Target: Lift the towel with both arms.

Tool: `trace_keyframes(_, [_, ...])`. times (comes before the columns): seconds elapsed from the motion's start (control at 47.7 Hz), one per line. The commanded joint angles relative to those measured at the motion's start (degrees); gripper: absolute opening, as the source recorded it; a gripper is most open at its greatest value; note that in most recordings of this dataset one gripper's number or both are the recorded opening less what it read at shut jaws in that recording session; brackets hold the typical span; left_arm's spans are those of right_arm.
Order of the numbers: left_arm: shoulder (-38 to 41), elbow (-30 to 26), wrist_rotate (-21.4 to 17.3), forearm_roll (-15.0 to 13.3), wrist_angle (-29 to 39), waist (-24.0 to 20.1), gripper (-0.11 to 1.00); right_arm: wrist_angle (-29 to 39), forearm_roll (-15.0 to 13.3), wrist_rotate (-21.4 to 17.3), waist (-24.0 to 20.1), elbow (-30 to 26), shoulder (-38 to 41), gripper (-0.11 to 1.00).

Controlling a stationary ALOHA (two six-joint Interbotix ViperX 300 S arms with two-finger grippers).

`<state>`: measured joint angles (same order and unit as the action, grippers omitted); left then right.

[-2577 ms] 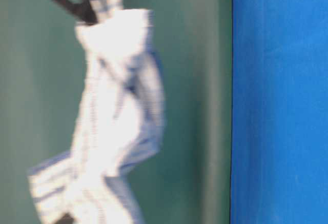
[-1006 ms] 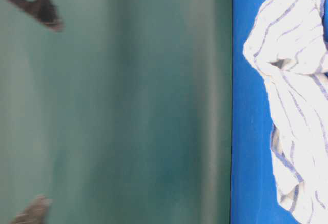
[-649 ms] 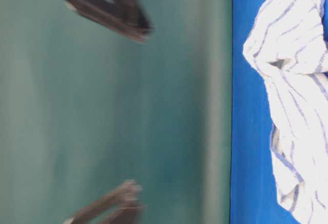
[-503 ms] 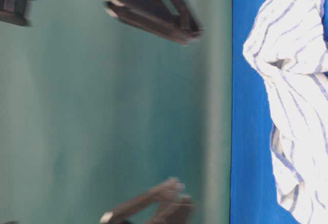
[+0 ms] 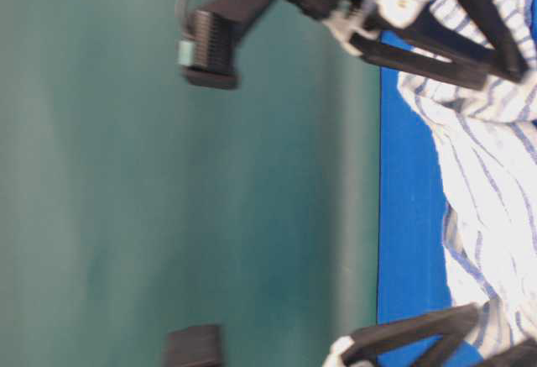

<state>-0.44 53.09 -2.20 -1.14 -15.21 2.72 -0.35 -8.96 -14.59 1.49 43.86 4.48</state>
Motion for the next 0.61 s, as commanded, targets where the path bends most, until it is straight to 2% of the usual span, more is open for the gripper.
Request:
trace_keyframes(0.0, [2.02, -1.85, 0.18, -0.09, -0.97, 1.05, 0.92, -1.58, 0.35, -0.09, -0.18, -0.97, 0.97, 0.66])
trace_keyframes(0.293, [5.98, -2.90, 0.26, -0.09, -0.79, 1.05, 0.91, -1.85, 0.70, -0.09, -0.18, -1.41, 2.55, 0.65])
trace_keyframes(0.419, [5.98, -3.08, 0.18, -0.09, 0.44, 1.05, 0.86, -1.85, 0.35, 0.00, -0.18, -1.41, 2.55, 0.58])
trace_keyframes(0.503, [5.98, -3.08, 0.18, -0.09, 1.93, 1.05, 0.71, -1.85, 0.35, 0.09, -0.18, -1.58, 2.55, 0.39])
trace_keyframes(0.587, [5.89, -3.08, 0.09, -0.09, 3.16, 1.05, 0.46, -1.67, 0.35, 0.09, -0.18, -1.58, 2.55, 0.14])
